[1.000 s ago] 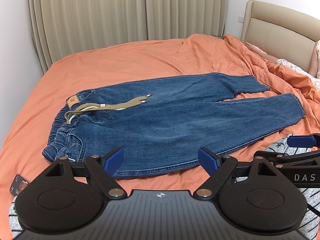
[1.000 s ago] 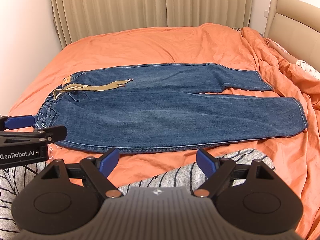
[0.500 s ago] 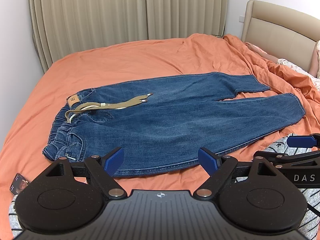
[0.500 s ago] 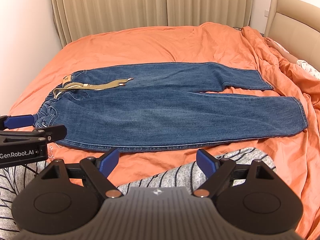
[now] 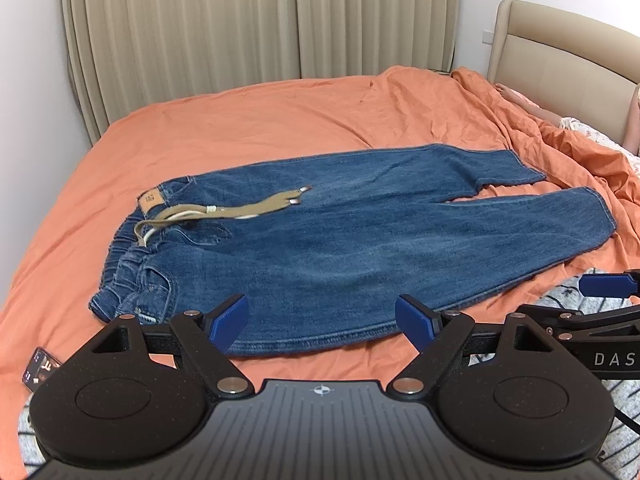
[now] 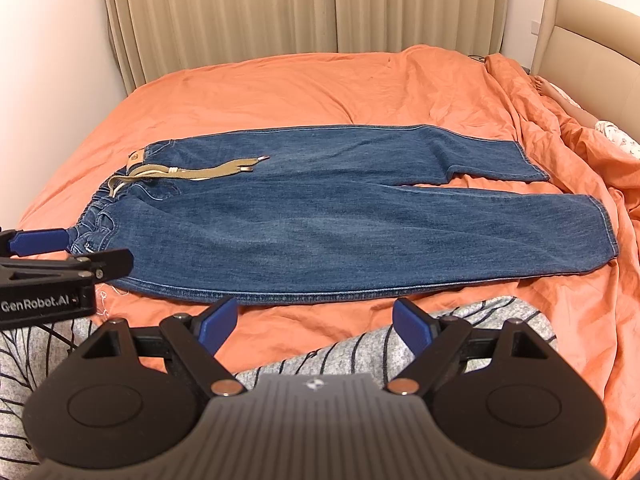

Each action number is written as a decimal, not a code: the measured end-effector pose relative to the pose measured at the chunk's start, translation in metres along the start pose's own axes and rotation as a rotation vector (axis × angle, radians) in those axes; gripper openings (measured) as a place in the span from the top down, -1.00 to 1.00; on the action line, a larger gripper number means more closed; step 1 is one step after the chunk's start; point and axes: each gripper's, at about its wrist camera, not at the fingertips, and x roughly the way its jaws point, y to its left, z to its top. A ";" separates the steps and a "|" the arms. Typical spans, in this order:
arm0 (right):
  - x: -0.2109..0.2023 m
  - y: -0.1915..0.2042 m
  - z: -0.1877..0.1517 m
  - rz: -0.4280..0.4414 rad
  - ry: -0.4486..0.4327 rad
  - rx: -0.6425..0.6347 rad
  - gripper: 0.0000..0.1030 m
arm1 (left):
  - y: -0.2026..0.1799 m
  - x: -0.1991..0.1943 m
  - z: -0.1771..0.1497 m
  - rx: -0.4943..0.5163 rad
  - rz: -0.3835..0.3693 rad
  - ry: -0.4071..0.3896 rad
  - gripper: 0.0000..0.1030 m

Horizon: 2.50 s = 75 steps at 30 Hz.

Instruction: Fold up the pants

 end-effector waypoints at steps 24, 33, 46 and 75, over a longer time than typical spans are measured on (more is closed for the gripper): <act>0.162 -0.057 0.092 -0.110 -0.013 -0.023 0.15 | 0.155 0.135 0.071 -0.112 -0.013 0.088 -0.21; 0.233 -0.085 0.118 -0.079 0.096 0.147 0.10 | 0.268 0.199 0.093 -0.284 -0.036 0.125 -0.24; 0.281 -0.081 0.115 -0.094 0.158 0.123 0.02 | 0.333 0.319 0.082 -0.511 -0.125 0.213 -0.21; 0.264 -0.211 0.148 -0.173 0.089 0.221 -0.10 | 0.297 0.358 0.126 -0.218 0.274 0.242 0.65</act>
